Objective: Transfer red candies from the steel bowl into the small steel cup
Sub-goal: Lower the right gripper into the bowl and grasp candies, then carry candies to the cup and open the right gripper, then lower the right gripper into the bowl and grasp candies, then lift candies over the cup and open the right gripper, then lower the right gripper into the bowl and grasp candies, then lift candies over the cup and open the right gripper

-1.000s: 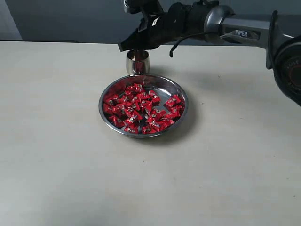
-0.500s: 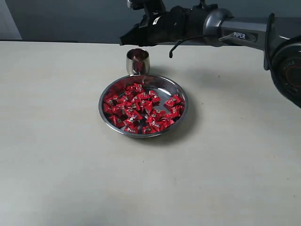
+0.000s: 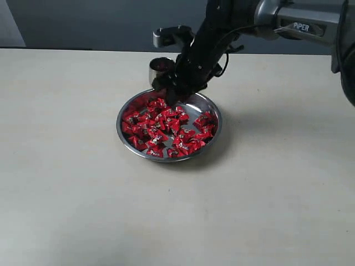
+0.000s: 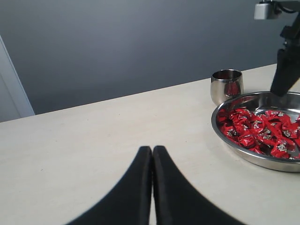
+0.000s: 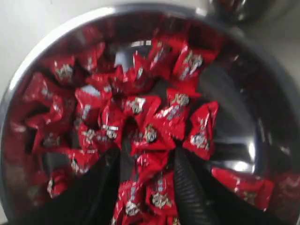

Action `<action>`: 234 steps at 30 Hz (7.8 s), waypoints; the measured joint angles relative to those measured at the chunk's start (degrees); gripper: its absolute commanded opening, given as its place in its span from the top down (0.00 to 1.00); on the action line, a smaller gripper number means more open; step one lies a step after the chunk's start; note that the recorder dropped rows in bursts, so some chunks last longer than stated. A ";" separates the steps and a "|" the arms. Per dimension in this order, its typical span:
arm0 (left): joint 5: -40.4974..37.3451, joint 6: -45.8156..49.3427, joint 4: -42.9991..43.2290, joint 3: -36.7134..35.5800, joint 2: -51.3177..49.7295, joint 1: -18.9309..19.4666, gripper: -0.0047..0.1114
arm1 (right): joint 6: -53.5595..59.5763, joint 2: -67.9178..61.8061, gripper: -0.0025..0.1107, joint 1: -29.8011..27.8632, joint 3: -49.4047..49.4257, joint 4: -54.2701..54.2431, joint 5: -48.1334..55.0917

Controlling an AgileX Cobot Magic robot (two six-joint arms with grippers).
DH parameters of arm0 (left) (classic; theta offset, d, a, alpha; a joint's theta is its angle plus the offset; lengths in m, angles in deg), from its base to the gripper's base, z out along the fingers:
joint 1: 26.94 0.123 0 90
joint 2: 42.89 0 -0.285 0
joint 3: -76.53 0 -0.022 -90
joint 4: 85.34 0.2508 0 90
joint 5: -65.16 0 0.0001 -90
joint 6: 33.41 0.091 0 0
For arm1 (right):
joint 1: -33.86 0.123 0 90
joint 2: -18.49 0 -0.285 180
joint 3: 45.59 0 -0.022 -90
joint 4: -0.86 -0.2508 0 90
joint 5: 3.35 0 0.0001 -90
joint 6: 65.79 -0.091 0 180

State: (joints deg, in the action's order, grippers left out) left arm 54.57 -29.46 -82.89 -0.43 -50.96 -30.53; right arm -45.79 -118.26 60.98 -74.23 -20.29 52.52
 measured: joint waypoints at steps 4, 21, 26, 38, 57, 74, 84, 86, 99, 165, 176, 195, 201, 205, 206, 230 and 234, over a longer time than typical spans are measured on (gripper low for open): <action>0.00 0.00 0.00 0.00 0.00 0.00 0.94 | 0.04 -2.15 0.64 0.12 0.00 0.14 4.04; 0.00 0.00 0.00 0.00 0.00 0.00 0.94 | 0.14 -5.99 0.75 2.82 0.00 1.46 2.71; 0.00 0.00 0.00 0.00 0.00 0.00 0.94 | 0.14 -5.99 0.94 2.82 0.00 2.50 1.75; 0.00 0.00 0.00 0.00 0.00 0.00 0.94 | 0.28 -5.13 0.98 2.82 0.00 3.54 0.15; 0.00 0.00 0.00 0.00 0.00 0.00 0.94 | 0.28 3.50 0.98 2.82 0.00 6.98 -26.09; 0.00 0.00 0.00 0.00 0.00 0.00 0.94 | 0.28 -3.60 0.63 0.00 0.00 1.12 -36.81; 0.00 0.00 0.00 0.00 0.00 0.00 0.94 | -0.50 -1.14 0.61 -0.09 0.00 0.89 -18.93; 0.00 0.00 0.00 0.00 0.00 0.00 0.94 | -0.50 -0.20 0.61 -0.09 0.00 0.99 -13.58; 0.00 0.00 0.00 0.00 0.00 0.00 0.94 | -0.63 -3.40 0.61 -0.09 0.00 4.66 -6.61; 0.00 0.00 0.00 0.00 0.00 0.00 0.94 | -4.60 -5.59 0.65 -0.99 -6.73 -2.66 -27.29; 0.00 0.00 0.00 0.00 0.00 0.00 0.94 | -4.15 -4.70 0.65 -1.12 -6.73 -1.88 -1.62; 0.00 0.00 0.00 0.00 0.00 0.00 0.94 | -4.00 -11.10 0.70 0.00 -6.82 -1.67 1.66; 0.00 0.00 0.00 0.00 0.00 0.00 0.94 | -4.00 -11.20 0.98 0.00 -6.82 -1.45 0.64; 0.00 0.00 0.00 0.00 0.00 0.00 0.94 | -4.00 -11.20 0.98 0.00 -6.82 -1.45 0.65; 0.00 0.00 0.00 0.00 0.00 0.00 0.94 | -4.00 -11.20 0.98 0.00 -6.82 -1.45 0.80; 0.00 0.00 0.00 0.00 0.00 0.00 0.94 | -4.00 -4.63 0.98 0.00 -6.82 -0.06 -28.43; 0.00 0.00 0.00 0.00 0.00 0.00 0.94 | -4.00 -6.72 0.96 -0.23 -6.82 -0.06 -30.53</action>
State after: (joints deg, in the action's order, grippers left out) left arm 54.57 -29.46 -82.89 -0.43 -50.96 -30.53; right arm -49.79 -124.98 60.75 -81.05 -20.35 21.99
